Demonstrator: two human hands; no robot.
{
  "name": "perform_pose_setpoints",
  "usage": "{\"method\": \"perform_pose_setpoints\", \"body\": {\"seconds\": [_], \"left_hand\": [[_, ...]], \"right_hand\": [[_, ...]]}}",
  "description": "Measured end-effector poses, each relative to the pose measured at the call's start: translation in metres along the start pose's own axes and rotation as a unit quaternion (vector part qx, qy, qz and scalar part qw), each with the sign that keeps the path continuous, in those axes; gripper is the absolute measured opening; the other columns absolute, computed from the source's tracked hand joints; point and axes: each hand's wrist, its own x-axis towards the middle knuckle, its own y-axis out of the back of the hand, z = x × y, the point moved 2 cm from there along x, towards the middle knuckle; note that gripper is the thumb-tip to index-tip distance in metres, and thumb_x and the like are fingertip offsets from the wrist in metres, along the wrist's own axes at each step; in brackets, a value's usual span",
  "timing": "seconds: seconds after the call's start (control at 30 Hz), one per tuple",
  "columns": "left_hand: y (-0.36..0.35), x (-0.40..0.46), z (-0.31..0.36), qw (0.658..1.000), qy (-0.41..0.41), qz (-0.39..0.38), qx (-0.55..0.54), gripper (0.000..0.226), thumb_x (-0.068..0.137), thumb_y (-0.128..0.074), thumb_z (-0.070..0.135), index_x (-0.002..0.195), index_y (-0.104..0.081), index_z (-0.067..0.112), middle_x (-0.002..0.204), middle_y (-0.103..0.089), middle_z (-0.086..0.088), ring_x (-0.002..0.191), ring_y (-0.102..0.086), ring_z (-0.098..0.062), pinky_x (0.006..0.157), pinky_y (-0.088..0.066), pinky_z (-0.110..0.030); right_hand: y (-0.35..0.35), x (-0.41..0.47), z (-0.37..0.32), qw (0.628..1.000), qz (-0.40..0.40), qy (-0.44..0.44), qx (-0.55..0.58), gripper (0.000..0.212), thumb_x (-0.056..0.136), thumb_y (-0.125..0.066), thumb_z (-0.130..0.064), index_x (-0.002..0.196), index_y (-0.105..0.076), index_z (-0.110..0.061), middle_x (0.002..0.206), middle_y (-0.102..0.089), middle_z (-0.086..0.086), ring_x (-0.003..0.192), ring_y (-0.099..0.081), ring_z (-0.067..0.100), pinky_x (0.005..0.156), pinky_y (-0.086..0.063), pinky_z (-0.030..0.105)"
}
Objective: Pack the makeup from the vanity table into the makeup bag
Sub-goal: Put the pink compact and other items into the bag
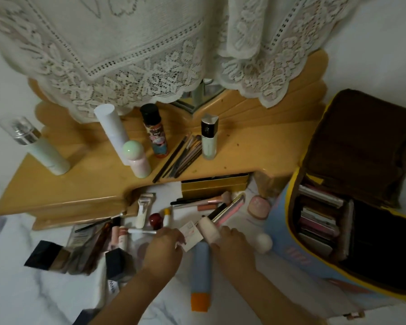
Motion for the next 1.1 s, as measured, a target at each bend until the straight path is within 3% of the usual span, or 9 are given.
{"method": "perform_pose_setpoints", "body": {"seconds": [0.17, 0.43, 0.57, 0.67, 0.73, 0.83, 0.9, 1.03, 1.1], "left_hand": [[0.008, 0.0, 0.0, 0.998, -0.033, 0.05, 0.018, 0.021, 0.09, -0.05, 0.013, 0.107, -0.061, 0.019, 0.123, -0.057, -0.001, 0.115, -0.052, -0.014, 0.088, -0.049, -0.017], [0.003, 0.026, 0.029, 0.97, -0.076, -0.001, 0.232, 0.054, 0.089, -0.051, 0.034, 0.138, -0.032, 0.019, 0.136, -0.047, -0.003, 0.128, -0.036, -0.025, 0.1, -0.033, -0.036], [0.005, 0.033, 0.034, 0.964, -0.063, -0.01, 0.258, 0.052, 0.089, -0.052, 0.037, 0.136, -0.035, 0.021, 0.137, -0.045, -0.003, 0.132, -0.033, -0.026, 0.108, -0.027, -0.037], [0.012, 0.035, 0.043, 0.985, -0.055, 0.002, 0.161, 0.032, 0.092, -0.046, 0.024, 0.123, -0.048, 0.019, 0.126, -0.052, -0.007, 0.118, -0.048, -0.025, 0.102, -0.038, -0.036], [0.019, 0.035, 0.054, 0.998, -0.045, 0.025, 0.027, 0.026, 0.092, -0.047, 0.017, 0.116, -0.054, 0.014, 0.116, -0.055, -0.01, 0.102, -0.056, -0.026, 0.086, -0.045, -0.035], [0.034, 0.029, 0.082, 0.988, -0.068, 0.073, -0.119, 0.012, 0.091, -0.05, 0.01, 0.1, -0.058, 0.013, 0.096, -0.059, -0.007, 0.081, -0.061, -0.021, 0.064, -0.042, -0.024], [0.044, 0.02, 0.107, 0.973, -0.096, 0.072, -0.199, 0.013, 0.09, -0.051, 0.01, 0.084, -0.052, 0.022, 0.076, -0.059, 0.005, 0.066, -0.06, -0.007, 0.052, -0.039, -0.013], [0.05, 0.008, 0.151, 0.948, -0.145, 0.047, -0.279, 0.03, 0.086, -0.059, 0.011, 0.075, -0.048, 0.036, 0.075, -0.059, 0.012, 0.073, -0.059, -0.011, 0.063, -0.05, -0.027], [0.047, 0.001, 0.172, 0.94, -0.179, 0.027, -0.29, 0.03, 0.086, -0.06, 0.011, 0.077, -0.05, 0.037, 0.075, -0.058, 0.012, 0.073, -0.057, -0.006, 0.063, -0.047, -0.022]], "right_hand": [[-0.006, 0.012, -0.007, 1.0, -0.001, -0.025, 0.008, 0.035, 0.092, -0.051, -0.029, 0.122, -0.044, -0.013, 0.125, -0.051, 0.007, 0.116, -0.047, 0.022, 0.091, -0.039, 0.03], [0.023, -0.009, 0.005, 0.982, 0.022, -0.057, 0.18, 0.021, 0.09, -0.056, -0.024, 0.094, -0.035, -0.019, 0.101, -0.059, 0.005, 0.094, -0.059, 0.02, 0.067, -0.039, 0.025], [0.041, -0.025, 0.009, 0.961, 0.02, -0.054, 0.271, 0.021, 0.088, -0.059, -0.022, 0.096, -0.04, -0.021, 0.089, -0.051, -0.003, 0.077, -0.052, 0.01, 0.053, -0.036, 0.014], [0.053, -0.038, 0.015, 0.947, 0.028, -0.057, 0.315, 0.02, 0.084, -0.061, -0.021, 0.091, -0.043, -0.025, 0.08, -0.05, -0.009, 0.066, -0.049, 0.002, 0.051, -0.039, 0.015], [0.063, -0.046, 0.02, 0.929, 0.035, -0.065, 0.362, 0.022, 0.083, -0.061, -0.016, 0.084, -0.042, -0.029, 0.077, -0.049, -0.008, 0.061, -0.046, 0.001, 0.051, -0.038, 0.014], [0.086, -0.06, 0.032, 0.886, 0.049, -0.082, 0.453, 0.027, 0.085, -0.059, -0.007, 0.085, -0.047, -0.032, 0.075, -0.052, -0.009, 0.058, -0.048, -0.003, 0.051, -0.038, 0.011], [0.101, -0.068, 0.045, 0.855, 0.063, -0.104, 0.504, 0.028, 0.087, -0.058, -0.007, 0.089, -0.05, -0.034, 0.084, -0.059, -0.012, 0.07, -0.056, -0.002, 0.057, -0.043, 0.013], [0.126, -0.08, 0.08, 0.808, 0.119, -0.169, 0.551, 0.025, 0.085, -0.063, -0.007, 0.096, -0.054, -0.027, 0.096, -0.062, -0.008, 0.09, -0.06, 0.015, 0.07, -0.048, 0.027], [0.139, -0.087, 0.101, 0.791, 0.165, -0.206, 0.552, 0.028, 0.083, -0.065, -0.004, 0.093, -0.05, -0.025, 0.099, -0.061, -0.001, 0.09, -0.06, 0.017, 0.069, -0.05, 0.028]]}}
